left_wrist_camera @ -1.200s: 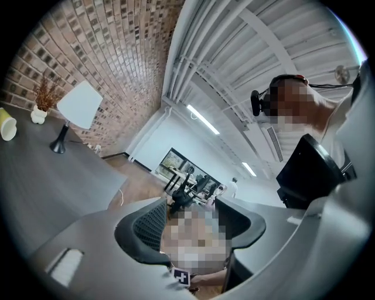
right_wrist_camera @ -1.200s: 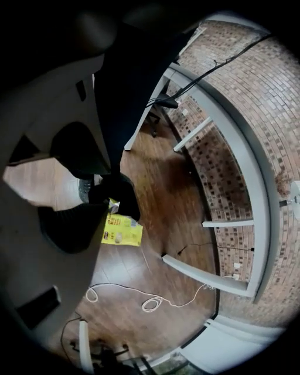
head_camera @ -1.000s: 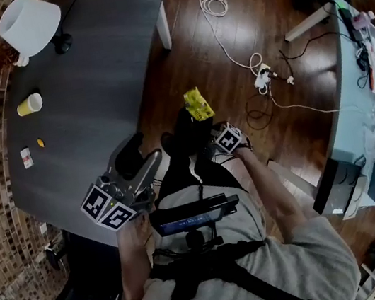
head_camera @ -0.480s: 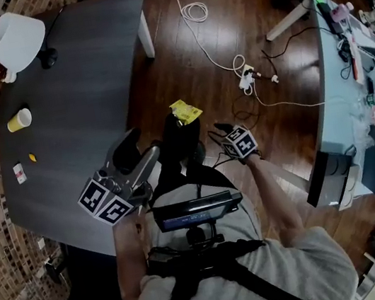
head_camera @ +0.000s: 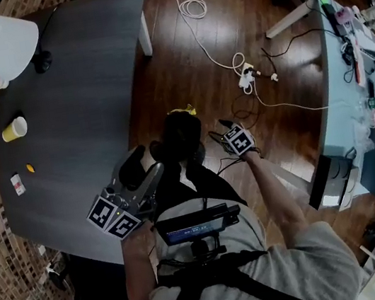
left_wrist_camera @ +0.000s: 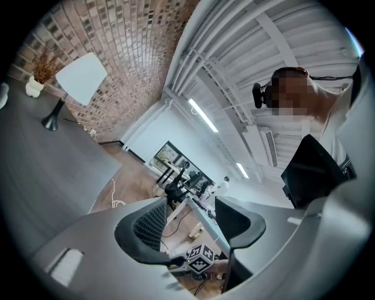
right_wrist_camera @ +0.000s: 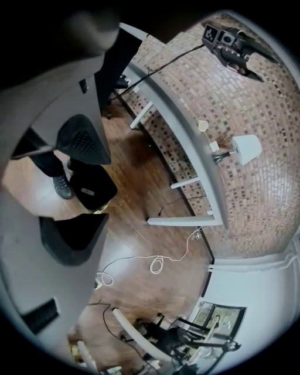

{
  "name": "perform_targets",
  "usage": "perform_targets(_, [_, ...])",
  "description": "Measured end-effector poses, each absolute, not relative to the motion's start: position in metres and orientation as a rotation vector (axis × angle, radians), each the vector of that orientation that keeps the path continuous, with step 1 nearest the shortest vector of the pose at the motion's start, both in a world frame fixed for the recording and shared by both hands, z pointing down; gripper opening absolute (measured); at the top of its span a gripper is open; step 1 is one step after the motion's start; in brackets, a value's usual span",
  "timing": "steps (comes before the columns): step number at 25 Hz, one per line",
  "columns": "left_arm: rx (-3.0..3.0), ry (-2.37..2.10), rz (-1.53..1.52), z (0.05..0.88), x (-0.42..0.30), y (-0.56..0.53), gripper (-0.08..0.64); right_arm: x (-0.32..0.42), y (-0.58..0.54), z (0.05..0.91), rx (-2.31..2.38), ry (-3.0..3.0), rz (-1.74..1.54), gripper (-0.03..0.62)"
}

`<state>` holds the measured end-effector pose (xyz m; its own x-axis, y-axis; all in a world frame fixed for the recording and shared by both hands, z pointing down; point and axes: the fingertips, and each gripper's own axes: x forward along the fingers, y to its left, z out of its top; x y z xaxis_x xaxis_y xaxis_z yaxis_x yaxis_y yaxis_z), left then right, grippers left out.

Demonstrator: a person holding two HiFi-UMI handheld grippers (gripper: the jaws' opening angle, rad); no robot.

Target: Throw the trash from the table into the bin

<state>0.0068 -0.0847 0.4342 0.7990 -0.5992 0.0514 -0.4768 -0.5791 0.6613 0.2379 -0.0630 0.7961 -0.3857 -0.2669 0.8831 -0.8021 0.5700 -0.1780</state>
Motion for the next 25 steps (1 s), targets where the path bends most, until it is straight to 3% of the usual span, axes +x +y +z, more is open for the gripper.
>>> perform_targets(5, [2.253,-0.860,-0.142,0.480,-0.027,-0.107,0.245,0.258,-0.110,0.868,0.784,-1.790,0.648,0.251])
perform_targets(11, [2.204,-1.064,-0.117,0.538,-0.040,-0.125,0.245,0.288,-0.128,1.062,0.411,-1.674,0.463,0.230])
perform_targets(13, [2.192,-1.137,-0.108,0.562,-0.032,-0.126,0.245,0.289,-0.119,1.130,0.240,-1.661,0.314,0.276])
perform_targets(17, [2.166,-1.217,-0.067,0.620,-0.013,-0.116,0.245,0.274,-0.103,1.236,-0.045,-1.654,0.017,0.278])
perform_targets(25, [2.147,-1.237,-0.032,0.691,0.026,-0.117,0.245,0.239,-0.110,1.333,-0.287,-1.746,-0.373,0.273])
